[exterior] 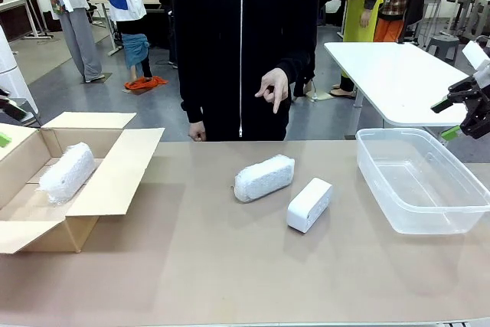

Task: Separate and place wrapped and unwrapped clocks.
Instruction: Pick up the Digital clock indicated by the person.

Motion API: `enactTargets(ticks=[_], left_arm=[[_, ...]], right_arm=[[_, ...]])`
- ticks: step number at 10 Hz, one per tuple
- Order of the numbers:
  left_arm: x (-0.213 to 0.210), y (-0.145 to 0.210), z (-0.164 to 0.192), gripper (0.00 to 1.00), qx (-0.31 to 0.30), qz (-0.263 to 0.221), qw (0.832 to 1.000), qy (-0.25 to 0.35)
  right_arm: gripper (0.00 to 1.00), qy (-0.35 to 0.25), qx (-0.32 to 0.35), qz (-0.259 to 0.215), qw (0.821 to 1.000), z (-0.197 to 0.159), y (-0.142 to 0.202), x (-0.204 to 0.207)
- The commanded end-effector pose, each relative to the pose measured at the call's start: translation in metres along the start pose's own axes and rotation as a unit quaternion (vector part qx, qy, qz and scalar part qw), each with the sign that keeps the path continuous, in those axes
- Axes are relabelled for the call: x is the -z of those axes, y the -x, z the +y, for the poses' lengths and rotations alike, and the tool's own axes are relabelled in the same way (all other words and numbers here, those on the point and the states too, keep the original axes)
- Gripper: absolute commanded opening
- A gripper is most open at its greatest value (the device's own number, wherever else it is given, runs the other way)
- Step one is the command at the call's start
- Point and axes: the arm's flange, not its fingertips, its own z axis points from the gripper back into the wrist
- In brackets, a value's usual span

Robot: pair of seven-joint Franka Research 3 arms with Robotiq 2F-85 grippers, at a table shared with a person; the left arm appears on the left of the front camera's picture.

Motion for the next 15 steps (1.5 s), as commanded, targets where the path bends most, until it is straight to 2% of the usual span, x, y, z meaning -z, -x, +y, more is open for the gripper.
enactTargets(ticks=[1,4,6,9,15], left_arm=[[0.032,-0.023,0.002,1.0,-0.02,0.026,0.999,0.002],[0.075,-0.06,0.001,1.0,-0.022,0.059,0.998,0.002],[0.101,-0.086,-0.005,1.0,-0.002,0.078,0.997,0.013],[0.134,-0.117,0.003,1.0,-0.019,0.092,0.995,0.035],[0.207,-0.184,0.017,1.0,0.004,0.117,0.99,0.076]], right_arm=[[1.0,-0.001,0.0,0.0,1.0,0.0,0.0,0.002],[1.0,-0.001,0.0,0.0,1.0,0.0,0.0,0.002],[1.0,-0.001,0.0,0.0,1.0,0.0,0.0,0.002],[1.0,-0.001,0.0,0.0,1.0,0.0,0.0,0.002],[1.0,-0.001,0.0,0.0,1.0,0.0,0.0,0.002]])
